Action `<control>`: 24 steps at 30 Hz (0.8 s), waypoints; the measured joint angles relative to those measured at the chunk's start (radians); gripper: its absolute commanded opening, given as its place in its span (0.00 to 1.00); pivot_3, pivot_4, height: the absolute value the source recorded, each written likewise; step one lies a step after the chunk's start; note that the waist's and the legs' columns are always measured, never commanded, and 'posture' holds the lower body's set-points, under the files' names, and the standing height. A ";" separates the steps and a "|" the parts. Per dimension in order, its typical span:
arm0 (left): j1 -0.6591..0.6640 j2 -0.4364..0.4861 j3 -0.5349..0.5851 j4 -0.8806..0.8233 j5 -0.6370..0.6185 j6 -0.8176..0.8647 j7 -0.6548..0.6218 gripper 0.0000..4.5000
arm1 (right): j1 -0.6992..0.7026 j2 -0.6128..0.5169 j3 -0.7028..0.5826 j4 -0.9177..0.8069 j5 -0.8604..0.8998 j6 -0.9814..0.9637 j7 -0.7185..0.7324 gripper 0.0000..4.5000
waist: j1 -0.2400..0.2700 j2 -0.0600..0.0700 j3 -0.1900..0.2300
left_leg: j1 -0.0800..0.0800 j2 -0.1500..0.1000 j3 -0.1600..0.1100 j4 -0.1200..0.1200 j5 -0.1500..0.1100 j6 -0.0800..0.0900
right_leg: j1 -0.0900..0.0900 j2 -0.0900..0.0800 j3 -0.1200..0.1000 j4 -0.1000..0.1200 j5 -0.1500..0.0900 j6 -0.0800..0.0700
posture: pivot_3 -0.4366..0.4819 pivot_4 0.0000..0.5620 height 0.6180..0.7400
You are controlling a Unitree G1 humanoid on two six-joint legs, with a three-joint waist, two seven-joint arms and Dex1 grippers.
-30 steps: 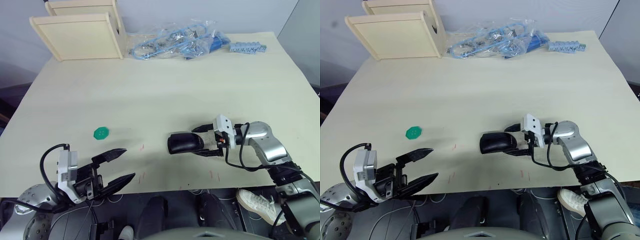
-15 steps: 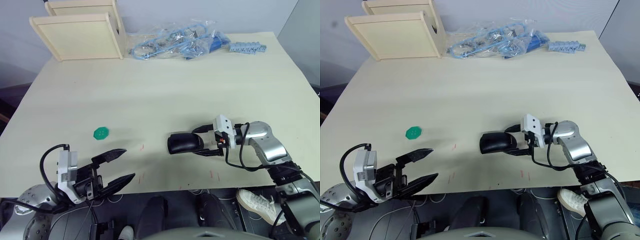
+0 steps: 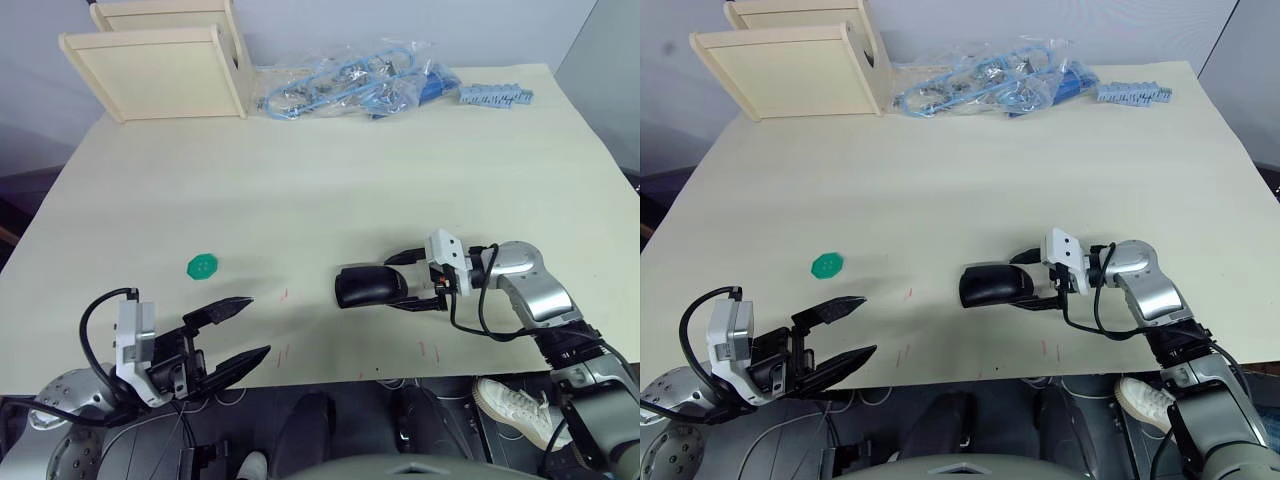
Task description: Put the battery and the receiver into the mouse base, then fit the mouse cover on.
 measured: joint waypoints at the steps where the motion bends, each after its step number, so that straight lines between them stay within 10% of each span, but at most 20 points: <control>1: 0.000 0.000 0.000 0.000 0.000 0.000 0.000 1.00 | 0.000 0.000 0.000 0.000 -0.002 0.000 0.000 0.72 | 0.000 0.000 0.000 | 0.000 0.000 0.000 0.000 0.000 0.000 | 0.000 0.000 0.000 0.000 0.000 0.000 | 0.48 0.27 1.00; 24: 0.011 -0.008 0.000 0.000 0.000 -0.002 0.000 1.00 | -0.040 -0.042 0.032 -0.186 -0.031 0.138 -0.026 0.63 | 0.000 0.000 0.000 | 0.000 0.000 0.000 0.000 0.000 0.000 | 0.000 0.000 0.000 0.000 0.000 0.000 | 0.48 0.27 1.00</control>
